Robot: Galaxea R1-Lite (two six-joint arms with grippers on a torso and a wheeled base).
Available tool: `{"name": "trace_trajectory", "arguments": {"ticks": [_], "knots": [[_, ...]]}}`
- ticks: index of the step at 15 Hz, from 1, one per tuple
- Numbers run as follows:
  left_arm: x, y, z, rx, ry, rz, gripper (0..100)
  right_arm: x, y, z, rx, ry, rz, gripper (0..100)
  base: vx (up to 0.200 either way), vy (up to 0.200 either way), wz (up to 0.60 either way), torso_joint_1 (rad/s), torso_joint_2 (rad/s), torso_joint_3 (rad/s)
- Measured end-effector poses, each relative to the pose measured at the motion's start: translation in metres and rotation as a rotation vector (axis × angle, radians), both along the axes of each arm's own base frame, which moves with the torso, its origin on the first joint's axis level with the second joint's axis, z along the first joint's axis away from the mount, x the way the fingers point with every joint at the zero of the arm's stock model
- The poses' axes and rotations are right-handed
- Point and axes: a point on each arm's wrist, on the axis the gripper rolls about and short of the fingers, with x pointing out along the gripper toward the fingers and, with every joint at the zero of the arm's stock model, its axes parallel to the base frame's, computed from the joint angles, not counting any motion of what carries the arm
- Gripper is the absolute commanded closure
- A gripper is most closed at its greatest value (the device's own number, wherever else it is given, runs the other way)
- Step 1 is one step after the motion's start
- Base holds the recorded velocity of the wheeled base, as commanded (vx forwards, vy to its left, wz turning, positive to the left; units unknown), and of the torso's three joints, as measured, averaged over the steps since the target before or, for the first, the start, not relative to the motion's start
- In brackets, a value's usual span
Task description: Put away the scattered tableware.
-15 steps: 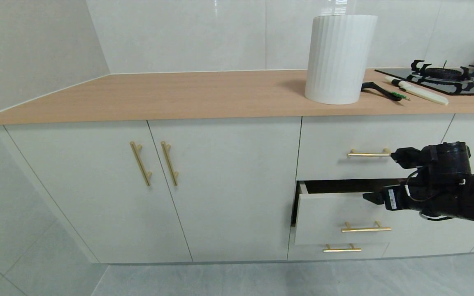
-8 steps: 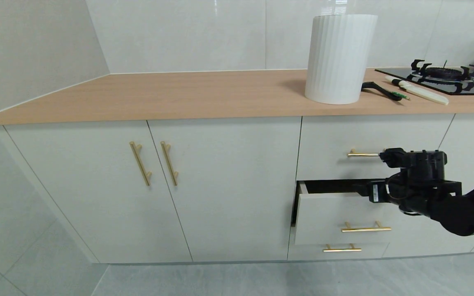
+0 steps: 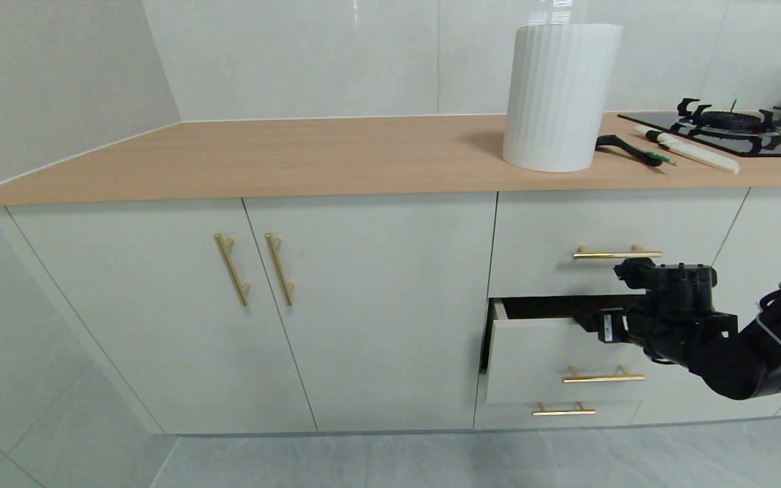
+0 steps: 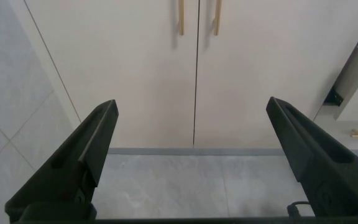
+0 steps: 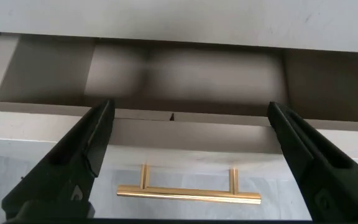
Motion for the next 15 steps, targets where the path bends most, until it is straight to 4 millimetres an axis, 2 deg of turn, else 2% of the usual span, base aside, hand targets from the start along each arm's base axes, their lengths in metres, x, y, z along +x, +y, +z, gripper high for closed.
{"name": "trace_trajectory", "arguments": {"ticks": [3, 7, 9, 11, 13, 15], "knots": [[0.0, 0.0, 0.0, 0.0, 0.0, 0.0, 0, -0.008, -0.001, 0.001, -0.007, 0.057, 0.0, 0, 0.0, 0.0, 0.0, 0.0, 0.0, 0.0], [0.0, 0.0, 0.0, 0.0, 0.0, 0.0, 0, -0.034, -0.004, 0.013, -0.026, 0.31, 0.014, 0, 0.0, 0.0, 0.0, 0.0, 0.0, 0.0], [0.0, 0.0, 0.0, 0.0, 0.0, 0.0, 0, -0.055, -0.005, 0.029, -0.027, 0.506, 0.038, 0, 0.0, 0.0, 0.0, 0.0, 0.0, 0.0], [0.0, 0.0, 0.0, 0.0, 0.0, 0.0, 0, -0.076, -0.005, 0.057, -0.001, 0.656, 0.087, 0, 0.0, 0.0, 0.0, 0.0, 0.0, 0.0], [0.0, 0.0, 0.0, 0.0, 0.001, 0.0, 0, -0.082, 0.002, 0.09, 0.028, 0.584, 0.14, 0, 0.0, 0.0, 0.0, 0.0, 0.0, 0.0], [0.0, 0.0, 0.0, 0.0, 0.0, 0.0, 0, -0.086, 0.006, 0.101, 0.025, 0.547, 0.158, 0, 0.0, 0.0, 0.0, 0.0, 0.0, 0.0]]}}
